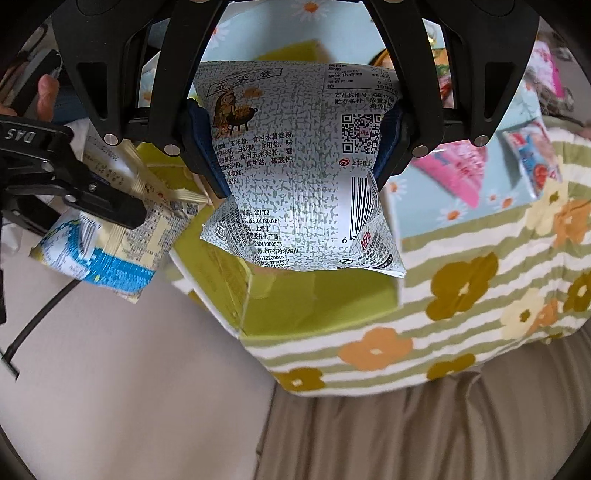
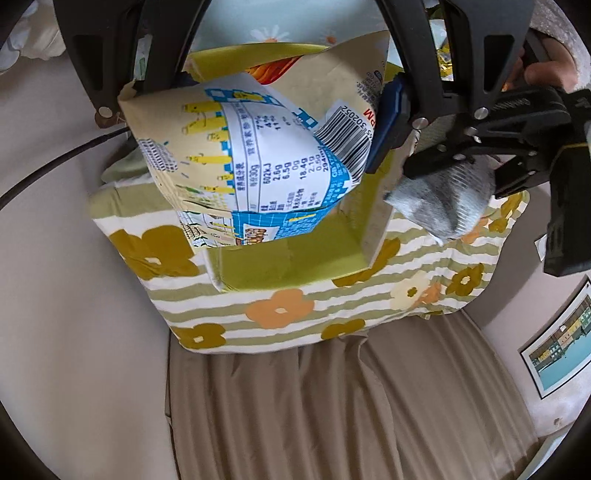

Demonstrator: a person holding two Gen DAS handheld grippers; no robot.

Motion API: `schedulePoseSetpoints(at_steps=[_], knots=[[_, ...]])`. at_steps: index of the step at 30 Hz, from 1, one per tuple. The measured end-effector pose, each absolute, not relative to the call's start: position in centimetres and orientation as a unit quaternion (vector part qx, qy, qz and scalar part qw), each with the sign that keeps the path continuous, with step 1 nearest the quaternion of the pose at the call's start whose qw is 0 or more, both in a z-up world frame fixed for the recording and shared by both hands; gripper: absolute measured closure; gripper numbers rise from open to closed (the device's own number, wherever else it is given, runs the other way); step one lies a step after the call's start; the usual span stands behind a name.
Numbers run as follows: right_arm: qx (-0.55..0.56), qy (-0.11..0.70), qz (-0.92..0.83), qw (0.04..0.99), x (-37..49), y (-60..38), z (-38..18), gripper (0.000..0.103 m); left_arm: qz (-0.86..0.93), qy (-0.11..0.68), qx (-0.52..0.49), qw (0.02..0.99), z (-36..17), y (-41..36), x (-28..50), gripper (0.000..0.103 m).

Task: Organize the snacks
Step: 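Carry both bags into the cardboard box and open both tools to drop them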

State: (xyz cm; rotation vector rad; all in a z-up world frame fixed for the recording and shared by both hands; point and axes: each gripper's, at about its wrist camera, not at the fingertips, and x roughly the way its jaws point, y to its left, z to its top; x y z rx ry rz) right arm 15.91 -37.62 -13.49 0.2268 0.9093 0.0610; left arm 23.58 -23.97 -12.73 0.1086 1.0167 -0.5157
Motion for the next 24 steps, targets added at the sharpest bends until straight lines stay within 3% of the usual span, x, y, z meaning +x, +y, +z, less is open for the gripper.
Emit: schedulePoseSetpoints(at_steps=[10,11,12,13,24], knots=[[0.140,0.467,-0.003,0.873,16.5,-39.8,-16.0,0.033,-0.257,0.520,0.114,0.806,-18.0,-27.9,25.8,0.031],[0.141,0.469,-0.005,0.872,16.5,-39.9,-16.1,0.033,-0.262,0.520,0.116,0.805,-18.3,-28.1,25.8,0.026],[0.145,0.470,-0.007,0.871,16.6,-40.0,-16.2,0.033,-0.264,0.523,0.120,0.801,-18.6,-28.3,25.8,0.010],[0.148,0.471,-0.008,0.870,16.6,-40.1,-16.3,0.033,-0.265,0.525,0.126,0.799,-18.9,-28.5,25.7,0.000],[0.114,0.480,-0.017,0.869,17.0,-39.5,-17.2,0.033,-0.237,0.534,0.165,0.795,-19.2,-26.9,24.2,0.000]])
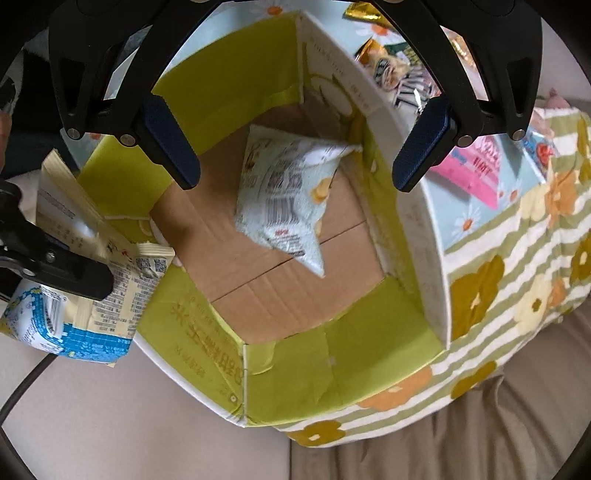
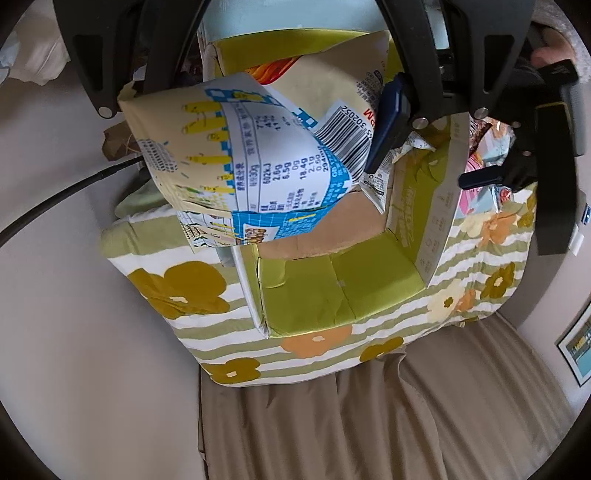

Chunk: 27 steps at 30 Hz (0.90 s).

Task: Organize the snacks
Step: 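Carry both bags into the cardboard box and open both tools to drop them, then withdraw both tools from the box back toward the snack pile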

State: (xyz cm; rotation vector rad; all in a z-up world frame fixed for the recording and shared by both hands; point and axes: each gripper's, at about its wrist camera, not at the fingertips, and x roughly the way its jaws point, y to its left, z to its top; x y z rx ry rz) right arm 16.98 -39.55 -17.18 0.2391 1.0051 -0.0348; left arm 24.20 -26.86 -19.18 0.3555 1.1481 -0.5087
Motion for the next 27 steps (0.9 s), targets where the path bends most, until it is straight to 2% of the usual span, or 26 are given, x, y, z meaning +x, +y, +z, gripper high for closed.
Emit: schedulePoseSetpoints(at_steps=[4,7,8,10,20,27], knots=[[0.071,0.484,-0.014,0.872,17.4,-38.1,-17.5,0.033,-0.221,0.525,0.177,0.803,-18.6,-26.0,23.3,0.000],[0.052,0.481,-0.009,0.875,17.7,-37.5,-17.8,0.028,-0.216,0.526,0.166,0.806,-18.2,-25.1,22.8,0.000],[0.048,0.476,-0.008,0.878,17.7,-37.3,-17.8,0.024,-0.215,0.526,0.162,0.807,-18.0,-24.8,22.7,0.000],[0.044,0.460,0.000,0.887,17.5,-37.3,-17.7,0.001,-0.211,0.527,0.152,0.810,-17.7,-24.3,22.5,0.000],[0.058,0.445,0.008,0.893,15.4,-37.9,-16.8,0.001,-0.190,0.522,0.125,0.822,-16.6,-22.9,20.8,0.000],[0.045,0.427,0.020,0.903,13.6,-38.2,-14.2,0.001,-0.179,0.496,0.101,0.844,-14.1,-22.3,18.7,0.000]])
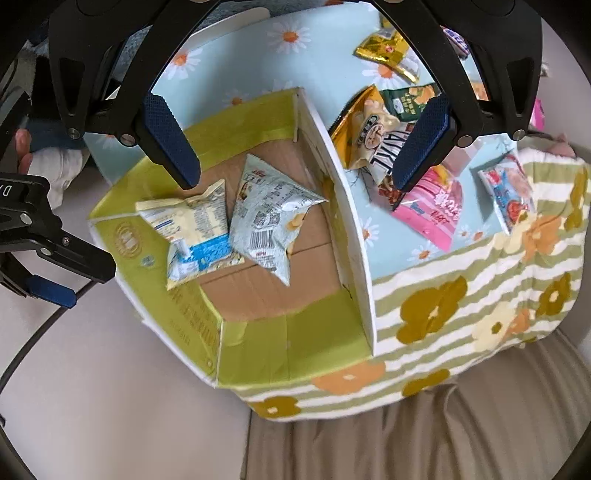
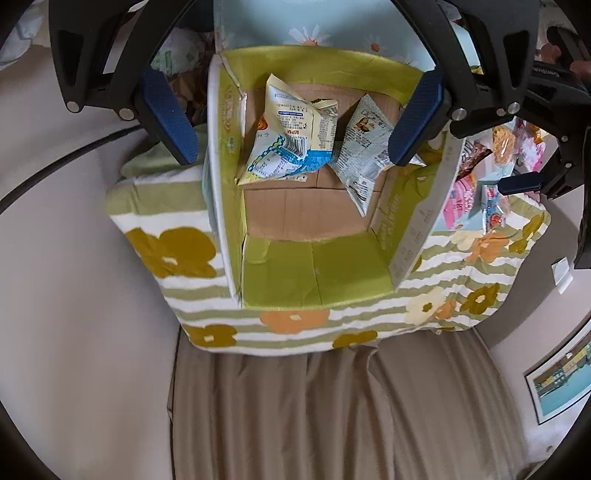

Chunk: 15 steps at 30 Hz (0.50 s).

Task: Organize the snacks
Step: 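Withdraw both tools from the box back toward the snack pile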

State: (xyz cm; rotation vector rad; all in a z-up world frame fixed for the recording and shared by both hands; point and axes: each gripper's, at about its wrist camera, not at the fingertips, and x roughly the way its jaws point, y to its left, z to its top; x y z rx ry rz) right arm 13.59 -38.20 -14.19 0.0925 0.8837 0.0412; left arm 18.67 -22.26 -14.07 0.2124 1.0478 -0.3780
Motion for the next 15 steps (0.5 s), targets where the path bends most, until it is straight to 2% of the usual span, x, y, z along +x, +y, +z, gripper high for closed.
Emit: schedulePoseSetpoints(at_steps=[15], knots=[[0.044,0.397,0.067,0.914,11.3,-34.7,-11.4,0.001,-0.136,0.464,0.058,0.873,-8.9,-17.7,14.2,0.000]])
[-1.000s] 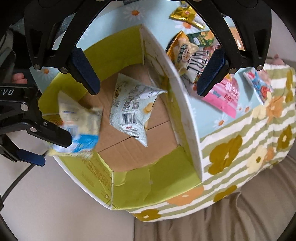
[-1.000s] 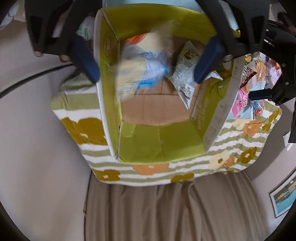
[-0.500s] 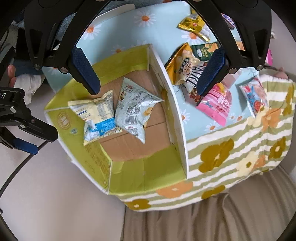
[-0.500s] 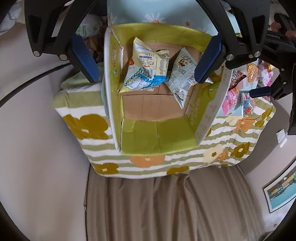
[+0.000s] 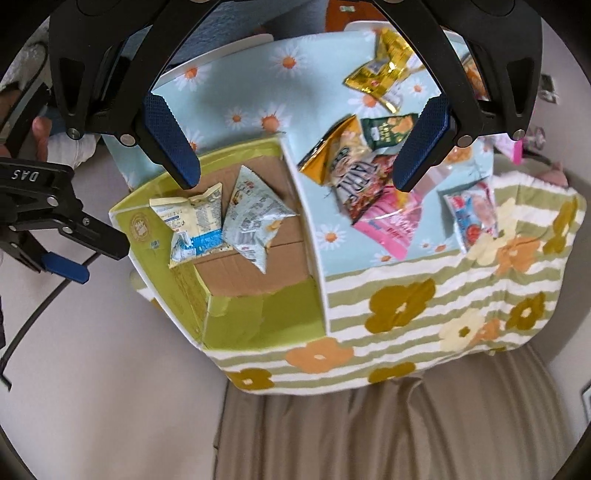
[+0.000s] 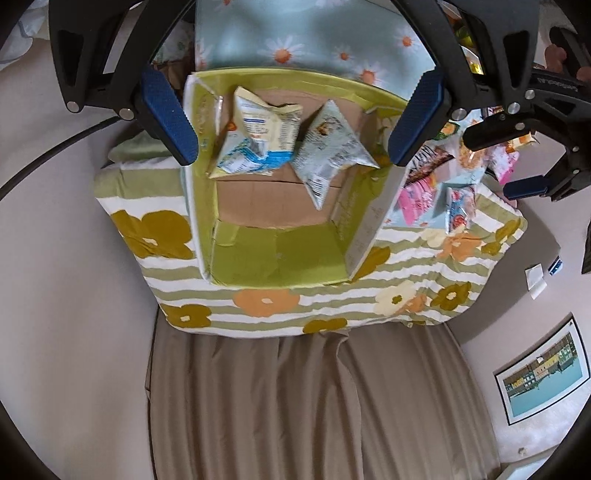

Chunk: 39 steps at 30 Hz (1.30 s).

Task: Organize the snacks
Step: 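Withdraw both tools from the box back toward the snack pile, then grasp the orange cake packet with the left tool while the right tool grasps the gold foil bag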

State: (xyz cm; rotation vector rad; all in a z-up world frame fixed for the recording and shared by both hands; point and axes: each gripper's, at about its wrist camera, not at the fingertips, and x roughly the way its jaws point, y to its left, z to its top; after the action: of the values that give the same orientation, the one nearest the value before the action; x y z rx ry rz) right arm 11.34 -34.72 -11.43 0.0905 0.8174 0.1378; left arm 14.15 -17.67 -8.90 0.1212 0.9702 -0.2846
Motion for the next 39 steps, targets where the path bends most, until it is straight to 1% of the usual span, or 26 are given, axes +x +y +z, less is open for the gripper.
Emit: schedulePoseSetpoints(at_steps=[10,19,29,35,39], knots=[[0.056,0.378,0.093,0.919,10.3,-26.7,-10.3,0.001,-0.112,0.441,0.042,0.889,-7.5,-7.8,11.8,0.000],[0.078,0.403,0.127,0.903,9.9,-17.4,-12.7,0.001,-0.063,0.454,0.027,0.889,-8.7,4.0,10.6,0.000],[0.117,0.460,0.124,0.872,9.1,-10.7,-17.5,0.000,-0.048,0.489,0.007,0.871,-13.1,13.5,9.7,0.000],[0.132,0.516,0.103,0.840,8.7,-7.6,-22.1,0.001,-0.059,0.523,0.004,0.851,-17.3,16.9,9.6,0.000],[0.147,0.555,0.098,0.813,8.0,-6.5,-25.3,0.001,-0.066,0.542,0.001,0.838,-20.4,17.7,9.7,0.000]])
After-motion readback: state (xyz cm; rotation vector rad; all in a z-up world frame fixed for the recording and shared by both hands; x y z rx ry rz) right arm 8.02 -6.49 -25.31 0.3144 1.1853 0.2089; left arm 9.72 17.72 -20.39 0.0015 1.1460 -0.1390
